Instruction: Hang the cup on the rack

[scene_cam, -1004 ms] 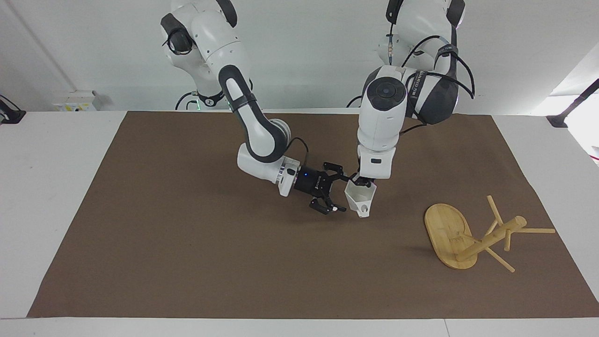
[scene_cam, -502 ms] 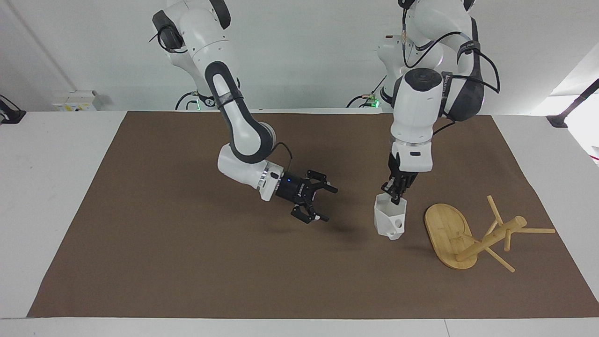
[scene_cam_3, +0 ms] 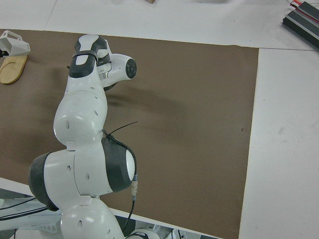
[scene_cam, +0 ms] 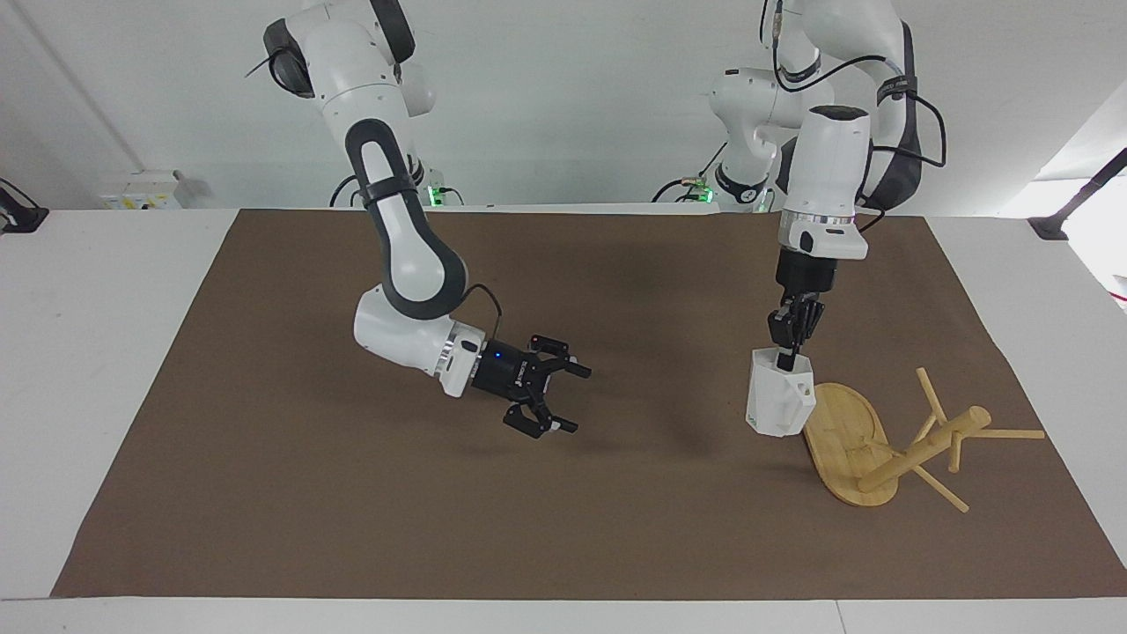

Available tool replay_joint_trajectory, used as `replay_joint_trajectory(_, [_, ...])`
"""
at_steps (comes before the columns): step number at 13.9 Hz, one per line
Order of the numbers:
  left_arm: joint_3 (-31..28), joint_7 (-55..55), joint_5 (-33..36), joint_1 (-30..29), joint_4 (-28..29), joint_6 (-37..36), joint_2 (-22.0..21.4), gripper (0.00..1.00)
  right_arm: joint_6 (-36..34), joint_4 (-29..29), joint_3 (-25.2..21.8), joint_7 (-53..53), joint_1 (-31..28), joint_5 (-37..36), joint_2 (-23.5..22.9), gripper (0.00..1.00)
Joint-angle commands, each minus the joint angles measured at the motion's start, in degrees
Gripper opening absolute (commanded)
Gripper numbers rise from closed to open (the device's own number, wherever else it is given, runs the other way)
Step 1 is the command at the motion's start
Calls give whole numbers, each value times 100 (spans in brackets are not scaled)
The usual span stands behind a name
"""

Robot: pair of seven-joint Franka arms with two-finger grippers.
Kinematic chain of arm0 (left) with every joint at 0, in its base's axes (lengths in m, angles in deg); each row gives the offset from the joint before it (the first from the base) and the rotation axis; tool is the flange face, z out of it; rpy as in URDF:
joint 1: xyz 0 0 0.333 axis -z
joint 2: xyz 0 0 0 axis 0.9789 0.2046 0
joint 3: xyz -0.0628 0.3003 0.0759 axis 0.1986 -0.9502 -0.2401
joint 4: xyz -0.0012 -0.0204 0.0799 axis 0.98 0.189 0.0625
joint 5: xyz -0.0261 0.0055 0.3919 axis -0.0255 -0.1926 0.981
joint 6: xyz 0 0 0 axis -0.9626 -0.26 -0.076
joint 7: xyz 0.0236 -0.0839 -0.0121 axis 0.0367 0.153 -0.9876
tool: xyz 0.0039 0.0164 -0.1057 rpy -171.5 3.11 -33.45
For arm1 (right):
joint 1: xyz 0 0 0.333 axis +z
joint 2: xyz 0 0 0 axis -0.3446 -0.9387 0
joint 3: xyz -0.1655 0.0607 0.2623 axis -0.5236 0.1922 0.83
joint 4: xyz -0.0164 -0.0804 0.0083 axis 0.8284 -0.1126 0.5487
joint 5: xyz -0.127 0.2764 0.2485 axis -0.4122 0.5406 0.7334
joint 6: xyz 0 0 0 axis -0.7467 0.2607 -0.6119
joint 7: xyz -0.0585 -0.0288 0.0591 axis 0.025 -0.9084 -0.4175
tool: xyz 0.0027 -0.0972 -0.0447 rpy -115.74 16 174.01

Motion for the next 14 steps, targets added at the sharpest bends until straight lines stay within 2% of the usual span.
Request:
replay_joint_trajectory(1, [32,-19,110,-142,611,1024,-242,0,-526,-65,47,533,-460,-799,62,100])
replay_joint_trajectory(4, [32,-36,84,-353,621,1493,30,0,-932,-109,29,1043,-839,-1687,227,100])
replay_joint_trajectory(6, [50,-36,145,-598,508,1493,285,0,-1063,-91,29,1612,-1024,-2477,579,100])
replay_joint_trajectory(9, [59,-36,146,-617,156,1485,671,0,-1362,-48,21,2282,-1235,-3322,1036,100])
replay_joint_trajectory(14, [59,16,198,-757,-134,1441,945,0,-2161,-30,20,3380,-1639,-4860,1713,100])
